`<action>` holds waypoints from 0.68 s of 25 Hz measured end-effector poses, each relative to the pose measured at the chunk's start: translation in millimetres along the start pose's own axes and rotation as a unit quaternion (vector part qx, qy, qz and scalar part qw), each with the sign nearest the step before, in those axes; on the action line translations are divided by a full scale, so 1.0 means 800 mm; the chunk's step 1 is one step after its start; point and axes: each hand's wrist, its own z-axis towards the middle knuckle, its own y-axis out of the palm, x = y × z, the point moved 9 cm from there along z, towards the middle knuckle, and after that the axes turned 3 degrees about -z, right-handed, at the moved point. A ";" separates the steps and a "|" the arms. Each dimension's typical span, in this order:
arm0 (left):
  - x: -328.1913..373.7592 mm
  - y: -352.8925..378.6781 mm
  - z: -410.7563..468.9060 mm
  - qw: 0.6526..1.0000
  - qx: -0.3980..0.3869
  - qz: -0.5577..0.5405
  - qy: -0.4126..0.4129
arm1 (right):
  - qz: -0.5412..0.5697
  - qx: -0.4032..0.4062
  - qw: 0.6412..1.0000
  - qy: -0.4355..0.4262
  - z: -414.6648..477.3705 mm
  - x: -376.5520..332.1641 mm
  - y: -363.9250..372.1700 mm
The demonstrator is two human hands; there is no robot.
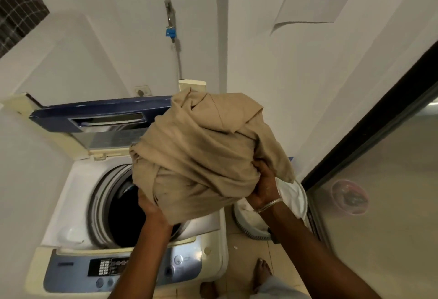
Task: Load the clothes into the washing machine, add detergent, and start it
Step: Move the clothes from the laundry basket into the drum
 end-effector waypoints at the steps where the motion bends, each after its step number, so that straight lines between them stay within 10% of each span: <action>1: 0.008 -0.002 0.000 0.998 -0.013 -0.067 -0.009 | 0.013 0.000 0.999 -0.035 0.000 0.003 0.015; 7: 0.043 -0.051 0.035 0.992 -0.049 -0.112 -0.035 | -0.289 0.109 0.942 -0.133 0.001 0.065 0.037; 17: 0.052 -0.101 0.068 0.995 -0.050 0.000 -0.088 | -0.707 -0.148 0.680 -0.127 -0.012 0.207 0.172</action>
